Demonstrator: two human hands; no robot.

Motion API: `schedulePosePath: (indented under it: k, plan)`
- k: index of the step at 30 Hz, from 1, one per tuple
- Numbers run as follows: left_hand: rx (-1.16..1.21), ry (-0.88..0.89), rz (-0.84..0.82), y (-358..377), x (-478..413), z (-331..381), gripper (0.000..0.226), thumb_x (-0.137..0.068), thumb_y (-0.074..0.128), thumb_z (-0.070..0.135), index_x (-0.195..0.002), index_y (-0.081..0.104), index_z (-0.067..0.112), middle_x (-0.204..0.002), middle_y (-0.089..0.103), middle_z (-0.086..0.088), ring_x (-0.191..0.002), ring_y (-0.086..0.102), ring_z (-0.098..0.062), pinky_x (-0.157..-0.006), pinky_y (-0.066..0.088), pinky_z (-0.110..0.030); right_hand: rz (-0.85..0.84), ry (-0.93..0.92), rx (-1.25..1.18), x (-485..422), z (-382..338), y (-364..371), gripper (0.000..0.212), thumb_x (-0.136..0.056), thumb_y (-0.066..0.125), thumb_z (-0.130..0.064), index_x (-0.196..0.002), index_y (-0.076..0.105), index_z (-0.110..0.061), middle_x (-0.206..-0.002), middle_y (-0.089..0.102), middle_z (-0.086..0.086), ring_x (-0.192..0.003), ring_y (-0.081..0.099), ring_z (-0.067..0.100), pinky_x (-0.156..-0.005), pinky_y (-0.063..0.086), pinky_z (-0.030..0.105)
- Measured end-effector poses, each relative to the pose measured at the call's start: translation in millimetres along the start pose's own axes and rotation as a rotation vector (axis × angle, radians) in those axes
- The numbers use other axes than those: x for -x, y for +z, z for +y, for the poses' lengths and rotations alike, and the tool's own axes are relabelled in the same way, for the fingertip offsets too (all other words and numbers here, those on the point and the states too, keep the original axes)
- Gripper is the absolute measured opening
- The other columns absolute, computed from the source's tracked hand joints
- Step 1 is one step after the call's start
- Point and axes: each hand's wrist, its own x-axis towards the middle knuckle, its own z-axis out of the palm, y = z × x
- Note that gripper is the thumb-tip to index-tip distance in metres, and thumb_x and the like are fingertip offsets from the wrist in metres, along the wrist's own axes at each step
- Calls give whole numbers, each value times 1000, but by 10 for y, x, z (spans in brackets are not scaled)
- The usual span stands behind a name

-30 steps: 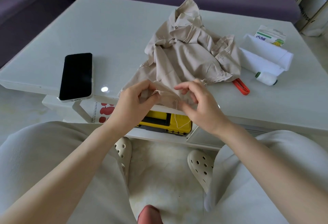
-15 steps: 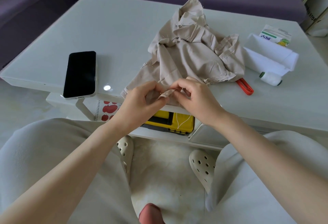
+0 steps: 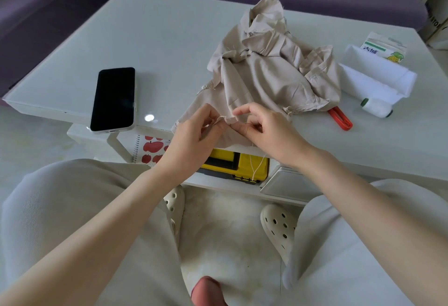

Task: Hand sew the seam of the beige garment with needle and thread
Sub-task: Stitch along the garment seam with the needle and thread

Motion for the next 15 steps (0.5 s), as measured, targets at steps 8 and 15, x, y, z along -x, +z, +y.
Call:
schedulePosePath:
  k: [8, 15]
  plan:
    - [20, -39, 18, 22, -11, 0, 20, -95, 52, 16, -76, 45, 15, -57, 35, 8, -47, 29, -4, -45, 27, -13, -35, 53, -204, 5, 9, -31, 18, -88, 62, -35, -82, 66, -19, -76, 54, -3, -58, 42, -1, -59, 37, 21]
    - [240, -121, 107, -8, -57, 31, 28, -86, 66, 36, -75, 54, 14, -60, 49, -7, -58, 43, -20, -57, 40, -37, 9, 8, -183, 44, 15, -13, 14, -92, 59, -27, -78, 62, -26, -68, 55, -7, -58, 49, 13, -60, 41, 31]
